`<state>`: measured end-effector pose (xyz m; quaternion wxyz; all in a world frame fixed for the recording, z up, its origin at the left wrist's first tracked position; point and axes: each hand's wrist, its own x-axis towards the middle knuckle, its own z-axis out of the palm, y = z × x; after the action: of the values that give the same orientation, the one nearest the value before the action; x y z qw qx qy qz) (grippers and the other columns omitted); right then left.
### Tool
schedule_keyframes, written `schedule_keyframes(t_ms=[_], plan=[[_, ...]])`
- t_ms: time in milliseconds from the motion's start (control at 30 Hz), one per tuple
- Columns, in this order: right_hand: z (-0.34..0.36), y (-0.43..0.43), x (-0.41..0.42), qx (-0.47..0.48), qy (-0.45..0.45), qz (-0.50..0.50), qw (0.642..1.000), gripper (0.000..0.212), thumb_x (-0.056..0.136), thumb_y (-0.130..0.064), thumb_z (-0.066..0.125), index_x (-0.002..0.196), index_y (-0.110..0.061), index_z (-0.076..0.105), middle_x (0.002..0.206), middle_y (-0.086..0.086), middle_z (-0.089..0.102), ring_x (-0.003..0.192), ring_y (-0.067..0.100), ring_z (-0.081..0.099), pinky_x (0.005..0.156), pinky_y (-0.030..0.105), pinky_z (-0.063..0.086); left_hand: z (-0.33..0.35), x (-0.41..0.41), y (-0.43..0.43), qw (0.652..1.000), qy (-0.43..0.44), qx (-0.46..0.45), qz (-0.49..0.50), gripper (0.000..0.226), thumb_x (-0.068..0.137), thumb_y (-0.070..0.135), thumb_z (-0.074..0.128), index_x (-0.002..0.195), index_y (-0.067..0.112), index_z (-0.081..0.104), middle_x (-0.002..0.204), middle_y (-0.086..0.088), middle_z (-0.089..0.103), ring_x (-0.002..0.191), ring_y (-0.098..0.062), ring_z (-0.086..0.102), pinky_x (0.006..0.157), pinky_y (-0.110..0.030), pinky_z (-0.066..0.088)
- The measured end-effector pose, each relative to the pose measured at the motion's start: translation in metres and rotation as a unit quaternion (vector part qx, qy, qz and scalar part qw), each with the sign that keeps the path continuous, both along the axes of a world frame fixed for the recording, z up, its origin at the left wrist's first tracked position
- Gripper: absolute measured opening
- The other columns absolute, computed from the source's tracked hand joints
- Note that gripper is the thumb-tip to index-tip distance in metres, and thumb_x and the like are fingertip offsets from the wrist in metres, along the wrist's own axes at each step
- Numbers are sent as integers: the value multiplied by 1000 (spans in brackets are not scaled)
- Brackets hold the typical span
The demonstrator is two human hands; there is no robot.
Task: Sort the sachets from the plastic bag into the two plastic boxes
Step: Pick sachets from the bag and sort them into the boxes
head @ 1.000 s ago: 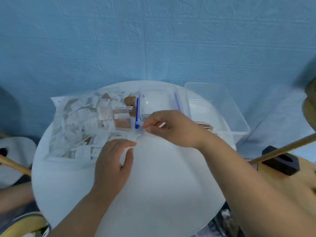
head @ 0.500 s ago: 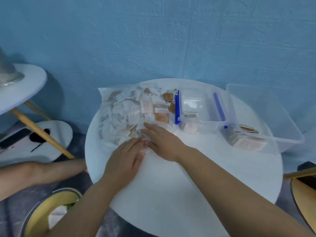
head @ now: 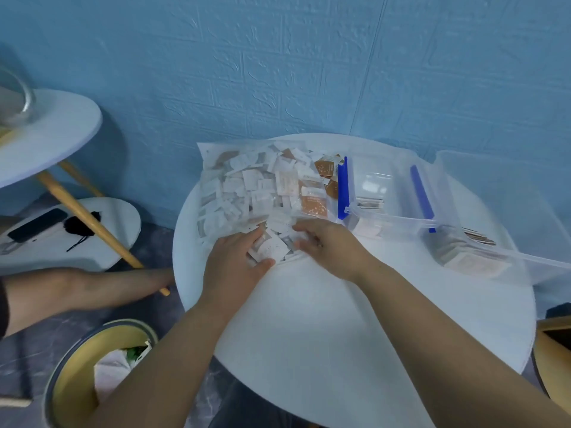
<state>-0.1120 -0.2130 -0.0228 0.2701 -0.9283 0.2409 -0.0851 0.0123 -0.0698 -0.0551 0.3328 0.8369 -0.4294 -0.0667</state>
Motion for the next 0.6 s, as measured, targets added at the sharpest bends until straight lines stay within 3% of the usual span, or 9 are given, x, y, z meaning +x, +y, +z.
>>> schedule_keyframes(t_ms=[67,133,200,333,500,600], plan=[[0,2,4,-1,20,-7,1000,43,91,-27,56,132,-17,49,140,0,47,123,17,46,101,25,34,0,-4,-2,998,51,-45,-6,56,79,24,71,131,27,52,122,8,59,116,-14,49,99,-33,41],[1,3,7,-6,44,-4,999,50,89,-28,59,136,-17,45,143,1,43,130,17,39,104,24,29,2,-11,0,994,68,-81,21,42,82,21,68,123,23,58,113,10,61,107,-10,53,89,-17,40],[3,1,9,-3,57,-6,998,58,85,-29,64,138,-19,42,145,0,40,133,16,32,107,25,24,5,-14,2,987,78,-124,61,23,87,22,61,109,16,61,101,5,64,92,-12,58,71,-7,38],[8,-2,13,17,67,-12,998,68,75,-28,75,135,-21,44,141,0,42,127,17,39,100,24,30,8,-15,2,976,94,-165,106,22,95,26,46,104,8,54,96,4,60,84,-10,56,62,-2,38],[21,-4,12,74,45,4,996,41,80,-20,71,119,-20,59,123,-5,50,91,7,49,71,15,42,8,-16,3,973,94,-182,110,25,96,25,41,110,8,54,101,5,58,92,-10,53,67,-1,39],[23,-7,8,111,-2,-4,994,23,83,-18,67,105,-22,61,99,-14,55,80,3,50,63,9,39,7,-15,4,969,111,-189,114,27,97,26,39,114,9,53,106,9,55,98,-5,50,73,-4,36]])
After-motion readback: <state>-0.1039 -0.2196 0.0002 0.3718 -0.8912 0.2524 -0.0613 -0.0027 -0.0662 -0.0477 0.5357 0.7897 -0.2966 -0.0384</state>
